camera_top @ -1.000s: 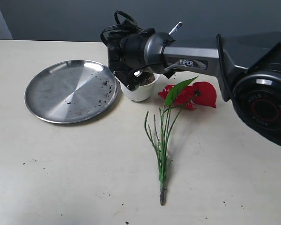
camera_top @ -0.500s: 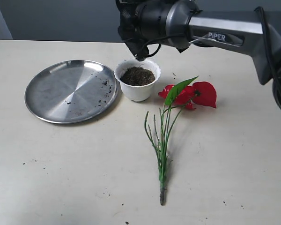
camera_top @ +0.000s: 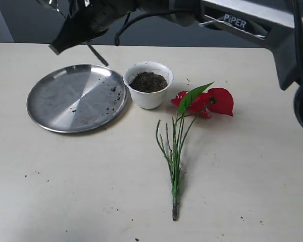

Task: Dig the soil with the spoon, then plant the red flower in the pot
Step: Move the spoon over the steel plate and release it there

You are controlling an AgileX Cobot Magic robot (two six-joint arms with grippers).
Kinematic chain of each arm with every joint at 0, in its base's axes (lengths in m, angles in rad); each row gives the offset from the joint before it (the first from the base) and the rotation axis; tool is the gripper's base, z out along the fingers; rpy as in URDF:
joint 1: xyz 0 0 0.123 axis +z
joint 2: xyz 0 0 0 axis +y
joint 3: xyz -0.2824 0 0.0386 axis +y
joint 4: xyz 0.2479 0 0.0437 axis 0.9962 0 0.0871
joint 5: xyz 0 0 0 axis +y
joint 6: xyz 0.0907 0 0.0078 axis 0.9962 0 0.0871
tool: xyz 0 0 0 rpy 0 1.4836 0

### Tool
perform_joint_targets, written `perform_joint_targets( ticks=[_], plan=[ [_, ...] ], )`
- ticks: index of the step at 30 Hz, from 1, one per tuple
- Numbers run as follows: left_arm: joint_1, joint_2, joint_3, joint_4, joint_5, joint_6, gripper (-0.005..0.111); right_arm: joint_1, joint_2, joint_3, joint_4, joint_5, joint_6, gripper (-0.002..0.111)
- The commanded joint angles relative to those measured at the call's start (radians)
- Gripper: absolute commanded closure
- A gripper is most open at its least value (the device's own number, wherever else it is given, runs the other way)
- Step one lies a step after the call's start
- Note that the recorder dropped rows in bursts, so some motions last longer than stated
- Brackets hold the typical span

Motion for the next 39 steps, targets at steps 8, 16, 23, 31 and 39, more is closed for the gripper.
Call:
perform_joint_targets(
  ticks=[8,16,23,31,39],
  plan=[
    [-0.002,-0.004,0.002,0.001,-0.006,-0.005,0.106,-0.006,0.337,-0.266,0.192,0.048,0.070,0.109],
    [-0.002,-0.004,0.002,0.001,-0.006,-0.005,0.106,-0.007,0.467,-0.377,0.183,0.081,0.107,0.109],
    [-0.002,-0.004,0.002,0.001,-0.006,-0.005,0.106,-0.042,0.495,-0.384,0.184,0.089,0.124,0.109],
    [-0.002,-0.004,0.002,0.001,-0.006,-0.005,0.106,-0.064,0.495,-0.384,0.186,0.110,0.126,0.076],
    [-0.002,-0.004,0.002,0.001,-0.006,-0.005,0.106,-0.064,0.462,-0.444,0.232,0.137,0.152,0.075]
  ],
)
